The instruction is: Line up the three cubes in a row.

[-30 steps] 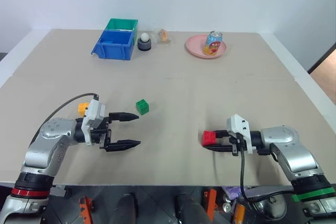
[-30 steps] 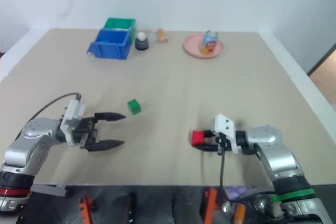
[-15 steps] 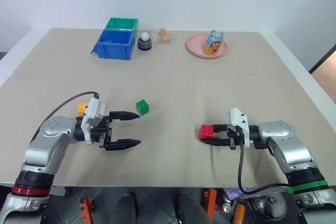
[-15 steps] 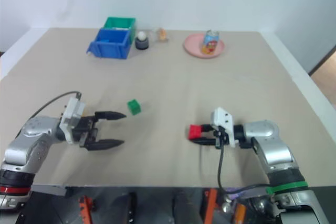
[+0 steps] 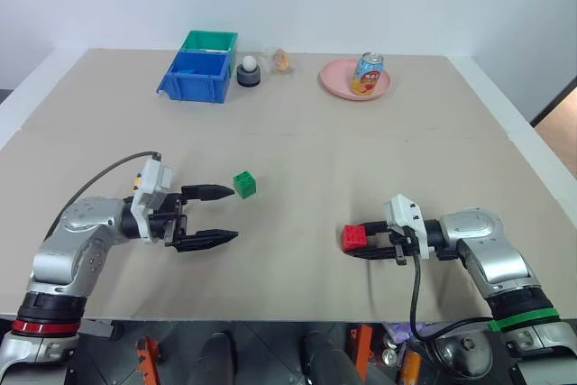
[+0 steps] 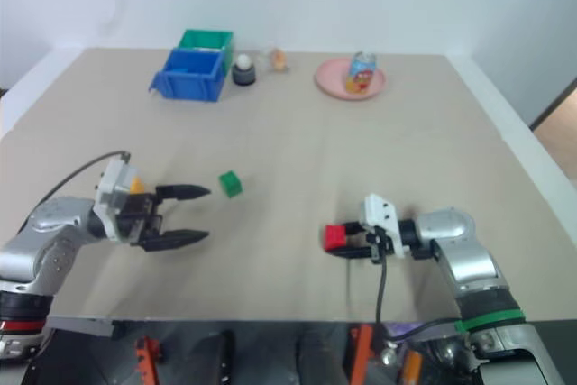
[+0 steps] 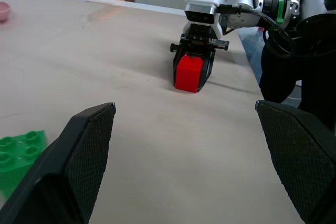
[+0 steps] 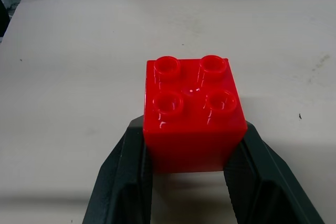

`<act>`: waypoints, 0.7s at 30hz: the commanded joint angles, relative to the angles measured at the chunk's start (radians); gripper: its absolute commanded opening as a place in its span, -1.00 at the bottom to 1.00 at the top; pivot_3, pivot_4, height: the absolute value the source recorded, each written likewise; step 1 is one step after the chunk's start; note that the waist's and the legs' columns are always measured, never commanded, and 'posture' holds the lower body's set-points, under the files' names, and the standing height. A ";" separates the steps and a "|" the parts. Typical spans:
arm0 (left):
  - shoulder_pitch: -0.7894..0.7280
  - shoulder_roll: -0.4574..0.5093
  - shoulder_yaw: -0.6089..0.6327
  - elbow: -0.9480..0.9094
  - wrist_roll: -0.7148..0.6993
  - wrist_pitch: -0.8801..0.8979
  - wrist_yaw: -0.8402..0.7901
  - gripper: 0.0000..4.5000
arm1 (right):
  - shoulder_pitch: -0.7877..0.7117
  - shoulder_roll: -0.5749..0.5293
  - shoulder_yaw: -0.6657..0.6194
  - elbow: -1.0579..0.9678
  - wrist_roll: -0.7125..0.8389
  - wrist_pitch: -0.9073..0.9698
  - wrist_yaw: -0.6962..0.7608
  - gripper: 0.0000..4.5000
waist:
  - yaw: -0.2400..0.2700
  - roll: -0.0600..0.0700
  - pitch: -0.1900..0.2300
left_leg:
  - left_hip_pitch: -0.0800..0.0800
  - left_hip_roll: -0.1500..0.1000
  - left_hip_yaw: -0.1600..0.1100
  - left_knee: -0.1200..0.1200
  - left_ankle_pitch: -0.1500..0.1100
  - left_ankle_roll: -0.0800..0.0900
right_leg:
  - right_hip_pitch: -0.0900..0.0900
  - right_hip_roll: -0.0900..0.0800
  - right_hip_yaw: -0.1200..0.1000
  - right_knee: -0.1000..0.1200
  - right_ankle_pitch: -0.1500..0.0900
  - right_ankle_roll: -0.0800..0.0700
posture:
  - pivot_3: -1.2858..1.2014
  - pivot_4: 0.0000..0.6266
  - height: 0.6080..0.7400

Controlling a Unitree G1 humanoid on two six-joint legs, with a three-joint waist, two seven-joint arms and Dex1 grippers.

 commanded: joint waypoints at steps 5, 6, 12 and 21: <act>0.014 0.027 0.045 -0.057 -0.031 0.015 0.009 0.96 | -0.036 0.000 0.020 0.060 -0.035 -0.060 0.023 -0.44 | 0.000 0.000 0.000 | 0.000 0.000 0.000 0.000 0.000 0.000 | 0.000 0.000 0.000 0.000 0.000 0.000 | 0.03 -0.52 1.00; 0.015 0.027 0.046 -0.059 -0.032 0.016 0.011 0.96 | -0.038 0.000 0.023 0.063 -0.036 -0.061 0.023 -0.44 | 0.000 0.000 0.000 | 0.001 0.000 0.000 0.000 0.000 0.000 | 0.000 0.000 0.000 0.000 0.000 0.000 | 0.03 -0.52 1.00; 0.017 0.019 0.044 -0.060 -0.026 0.009 0.027 0.96 | -0.059 -0.017 0.032 0.085 -0.036 -0.011 0.029 0.64 | 0.000 0.000 0.000 | 0.001 0.000 0.000 0.000 0.000 0.000 | 0.001 0.000 0.000 0.000 0.000 -0.001 | 0.03 -0.52 1.00; -0.003 -0.002 0.029 -0.051 -0.031 0.014 0.044 0.96 | -0.052 -0.094 0.008 0.047 -0.016 0.091 0.070 0.80 | 0.006 -0.002 -0.001 | 0.001 0.000 0.000 0.002 0.000 0.000 | 0.002 -0.001 0.000 0.000 0.001 -0.001 | 0.03 -0.52 1.00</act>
